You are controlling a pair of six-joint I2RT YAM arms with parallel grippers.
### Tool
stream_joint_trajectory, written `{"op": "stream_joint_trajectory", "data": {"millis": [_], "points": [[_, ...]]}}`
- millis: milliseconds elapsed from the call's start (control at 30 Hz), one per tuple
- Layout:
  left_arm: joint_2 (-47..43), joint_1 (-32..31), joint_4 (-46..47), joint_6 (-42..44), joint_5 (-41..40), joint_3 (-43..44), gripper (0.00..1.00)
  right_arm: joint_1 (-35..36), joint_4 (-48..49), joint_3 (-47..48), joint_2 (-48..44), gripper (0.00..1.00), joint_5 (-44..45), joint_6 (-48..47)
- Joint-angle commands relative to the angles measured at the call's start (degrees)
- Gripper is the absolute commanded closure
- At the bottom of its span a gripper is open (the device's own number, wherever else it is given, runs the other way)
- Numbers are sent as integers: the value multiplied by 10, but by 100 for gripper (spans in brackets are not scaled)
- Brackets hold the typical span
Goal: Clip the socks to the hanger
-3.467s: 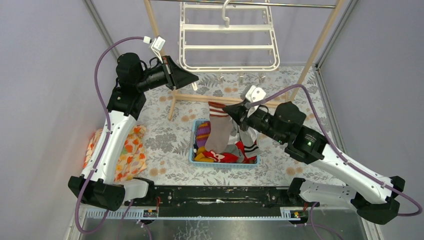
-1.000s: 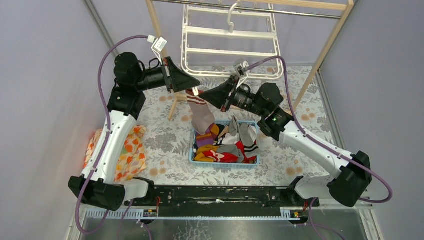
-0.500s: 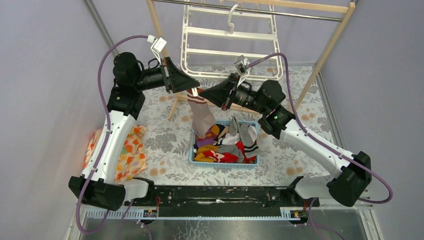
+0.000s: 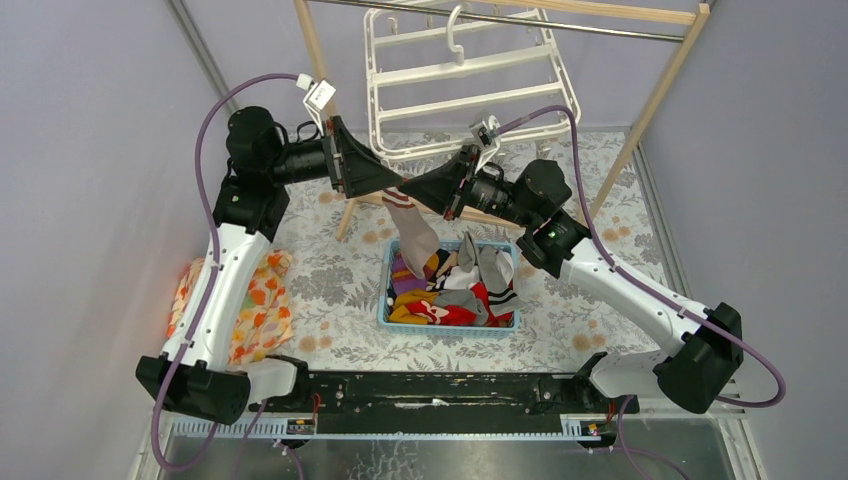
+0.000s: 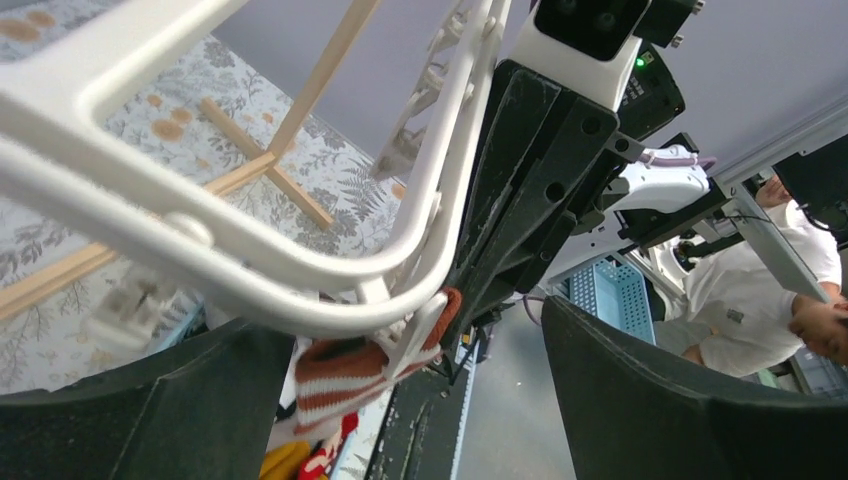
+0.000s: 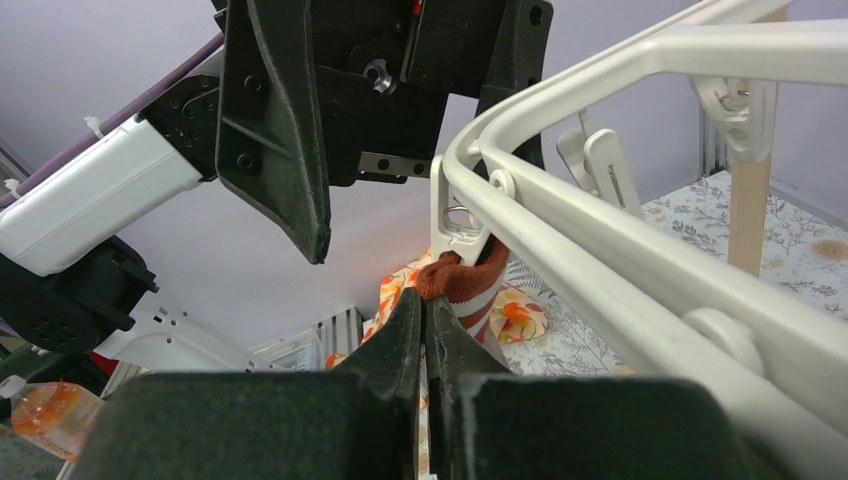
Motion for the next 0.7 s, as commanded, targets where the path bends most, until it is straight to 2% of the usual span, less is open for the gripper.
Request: {"op": "stream_joint_trajectory", "data": {"millis": [0, 200, 467, 567, 667], "points": [[-26, 17, -51, 44, -12, 13, 1, -6, 21, 32, -19, 100, 11, -2], [-73, 31, -122, 132, -47, -17, 1, -4, 15, 35, -20, 100, 11, 2], [-100, 31, -103, 139, -32, -102, 2, -4, 37, 49, 2, 100, -14, 47], [-91, 31, -86, 139, -18, -109, 10, -3, 42, 52, 8, 100, -16, 57], [-85, 31, -55, 124, -13, -113, 26, -1, 42, 52, 13, 100, -15, 61]]}}
